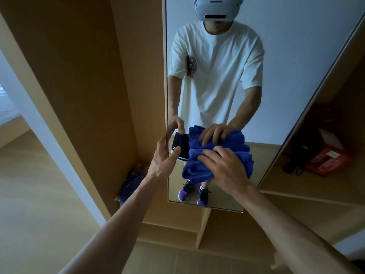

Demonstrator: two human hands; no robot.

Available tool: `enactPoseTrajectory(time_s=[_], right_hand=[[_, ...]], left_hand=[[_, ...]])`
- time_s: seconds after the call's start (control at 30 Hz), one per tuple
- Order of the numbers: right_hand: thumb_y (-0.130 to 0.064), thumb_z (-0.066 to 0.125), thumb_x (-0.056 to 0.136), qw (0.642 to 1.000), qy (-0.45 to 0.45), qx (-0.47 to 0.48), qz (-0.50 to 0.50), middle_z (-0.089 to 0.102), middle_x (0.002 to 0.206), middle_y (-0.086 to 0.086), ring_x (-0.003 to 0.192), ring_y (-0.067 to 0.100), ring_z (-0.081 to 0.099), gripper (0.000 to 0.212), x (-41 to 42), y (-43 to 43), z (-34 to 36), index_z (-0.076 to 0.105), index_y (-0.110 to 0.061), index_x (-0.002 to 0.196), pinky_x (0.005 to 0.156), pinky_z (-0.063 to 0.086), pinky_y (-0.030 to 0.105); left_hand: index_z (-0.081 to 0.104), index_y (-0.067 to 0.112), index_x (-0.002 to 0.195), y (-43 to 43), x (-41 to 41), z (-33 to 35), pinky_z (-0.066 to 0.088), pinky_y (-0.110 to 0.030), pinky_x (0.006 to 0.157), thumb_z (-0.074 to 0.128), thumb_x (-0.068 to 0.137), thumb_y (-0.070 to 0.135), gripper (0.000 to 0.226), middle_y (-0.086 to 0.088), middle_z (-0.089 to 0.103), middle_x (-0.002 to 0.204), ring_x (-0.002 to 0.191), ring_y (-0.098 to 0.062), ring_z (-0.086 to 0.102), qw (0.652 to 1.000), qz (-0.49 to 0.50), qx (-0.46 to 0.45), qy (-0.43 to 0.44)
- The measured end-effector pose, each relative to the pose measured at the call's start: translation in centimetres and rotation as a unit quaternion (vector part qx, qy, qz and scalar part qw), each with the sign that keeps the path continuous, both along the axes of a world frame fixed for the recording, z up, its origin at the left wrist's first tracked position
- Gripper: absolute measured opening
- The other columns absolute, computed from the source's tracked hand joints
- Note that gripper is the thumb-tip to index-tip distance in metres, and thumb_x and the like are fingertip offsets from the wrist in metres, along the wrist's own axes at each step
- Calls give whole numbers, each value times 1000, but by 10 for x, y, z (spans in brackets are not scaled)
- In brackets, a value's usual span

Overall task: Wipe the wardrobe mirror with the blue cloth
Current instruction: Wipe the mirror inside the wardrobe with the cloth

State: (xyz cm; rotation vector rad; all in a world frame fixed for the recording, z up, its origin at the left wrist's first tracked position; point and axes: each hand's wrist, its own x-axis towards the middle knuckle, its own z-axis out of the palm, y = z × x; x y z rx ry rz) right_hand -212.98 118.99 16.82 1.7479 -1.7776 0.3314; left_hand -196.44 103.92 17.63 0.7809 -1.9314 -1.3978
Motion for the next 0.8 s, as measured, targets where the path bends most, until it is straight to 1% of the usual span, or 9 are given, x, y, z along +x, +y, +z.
enactPoseTrajectory(time_s=[0.1, 0.23, 0.33, 0.5, 0.57, 0.63, 0.7, 0.73, 0.8], right_hand=[[-5, 72, 81, 998, -1, -62, -7, 69, 119, 4, 98, 29, 60, 39, -5, 3, 44, 69, -12, 119, 79, 48, 40], [-1, 67, 78, 989, 9, -147, -25, 69, 123, 1, 100, 31, 57, 44, -21, 10, 111, 69, -14, 120, 78, 46, 44], [3, 62, 74, 985, 13, -171, -31, 69, 122, 0, 100, 32, 57, 50, -30, 14, 135, 68, -14, 120, 77, 47, 46], [-4, 65, 81, 989, 35, -137, -34, 68, 123, 2, 101, 31, 56, 41, -28, 17, 106, 69, -14, 121, 80, 45, 42], [-8, 67, 84, 992, 28, -117, -32, 68, 123, 3, 101, 31, 58, 37, -26, 18, 87, 69, -13, 121, 82, 46, 42], [-9, 60, 87, 995, 28, -88, -25, 69, 122, 4, 103, 31, 60, 35, -23, 21, 69, 70, -13, 121, 84, 48, 42], [-13, 48, 88, 998, 24, -49, -18, 69, 122, 5, 105, 31, 62, 40, -19, 25, 59, 70, -13, 122, 85, 49, 42], [-14, 46, 88, 999, 24, -31, -18, 69, 122, 5, 105, 31, 62, 42, -18, 27, 58, 69, -13, 122, 86, 50, 42], [-11, 52, 86, 999, 25, -17, -17, 68, 123, 5, 105, 31, 63, 41, -21, 29, 63, 68, -13, 123, 86, 51, 42]], left_hand=[[21, 20, 158, 4, -2, 0, 31, -41, 120, 59, 89, 37, 81, 2, 38, 160, 147, -10, 34, 1000, -5, -20, 16], [18, 24, 160, 3, -6, 0, 34, -51, 120, 59, 85, 46, 88, -2, 32, 163, 148, -17, 32, 1000, 10, -13, -6], [18, 25, 160, 6, -8, -2, 35, -48, 118, 60, 84, 47, 90, -3, 33, 162, 148, -19, 33, 999, 20, -27, -12], [15, 28, 161, 8, -8, -3, 35, -46, 117, 60, 82, 49, 93, -3, 31, 163, 148, -19, 32, 999, 22, -31, -25], [12, 28, 161, 8, -9, -3, 36, -42, 113, 60, 82, 49, 95, -3, 29, 164, 146, -17, 33, 999, 19, -24, -25], [9, 30, 161, 9, -10, -1, 37, -37, 107, 61, 82, 50, 97, -4, 28, 165, 141, -13, 34, 999, 24, -19, -27], [4, 33, 161, 10, -12, 2, 37, -42, 113, 61, 84, 49, 98, -5, 25, 166, 146, -18, 33, 999, 25, -19, -19], [1, 35, 161, 11, -13, 5, 36, -47, 117, 61, 85, 47, 97, -5, 24, 167, 149, -21, 30, 999, 23, -19, -13], [4, 33, 161, 12, -16, 10, 34, -54, 119, 60, 86, 44, 95, -5, 26, 166, 151, -23, 30, 999, 23, -22, -2]])
